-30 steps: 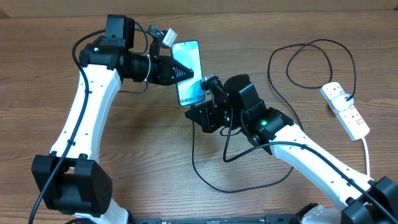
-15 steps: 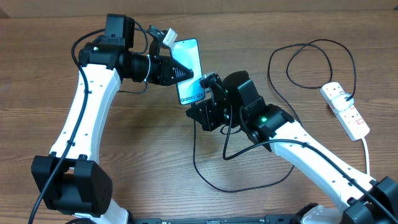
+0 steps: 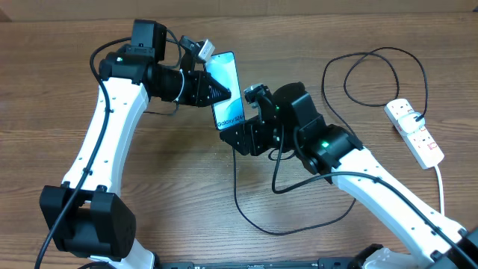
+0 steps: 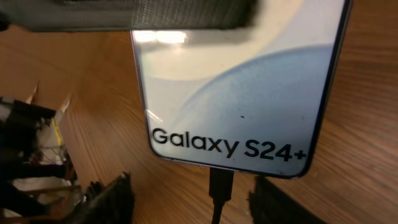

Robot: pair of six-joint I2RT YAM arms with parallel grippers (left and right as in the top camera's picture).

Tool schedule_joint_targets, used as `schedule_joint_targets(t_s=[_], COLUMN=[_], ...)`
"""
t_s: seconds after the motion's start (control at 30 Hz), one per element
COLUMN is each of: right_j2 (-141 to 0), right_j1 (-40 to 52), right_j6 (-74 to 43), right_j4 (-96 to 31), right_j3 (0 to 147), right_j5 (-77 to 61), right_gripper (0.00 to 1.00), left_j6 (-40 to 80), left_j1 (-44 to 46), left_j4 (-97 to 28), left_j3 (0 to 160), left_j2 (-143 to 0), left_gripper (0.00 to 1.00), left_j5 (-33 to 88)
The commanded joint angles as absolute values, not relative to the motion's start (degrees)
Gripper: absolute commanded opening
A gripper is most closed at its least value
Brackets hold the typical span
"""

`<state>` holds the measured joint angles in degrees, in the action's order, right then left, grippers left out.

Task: Plug charger to phone and switch on socket
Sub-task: 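Push the USB-C plug fully into the phone port with the right gripper, then lower the phone flat onto the table with the left gripper, releasing the plug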

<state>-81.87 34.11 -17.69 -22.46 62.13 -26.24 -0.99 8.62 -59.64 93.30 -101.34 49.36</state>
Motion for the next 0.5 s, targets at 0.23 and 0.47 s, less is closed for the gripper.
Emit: schedule_joint_targets(t_s=[0.23,0.47], right_j2=[-72.49,-70.78], right_j1=[30.28,28.36], right_j6=[-17.06,-17.06], right_j4=[-31.16,-41.32], right_j3=[65.12,65.12], right_j5=[-16.47,-12.27], right_gripper=[0.81,1.00], left_j6=[2.15,2.24], left_j1=[13.72,15.79], left_j4=[-59.42,-59.46], left_j3=[92.99,92.99], left_j2=[-103.98,-114.87], left_gripper=[0.04,0.04], left_j5=[44.58,44.73])
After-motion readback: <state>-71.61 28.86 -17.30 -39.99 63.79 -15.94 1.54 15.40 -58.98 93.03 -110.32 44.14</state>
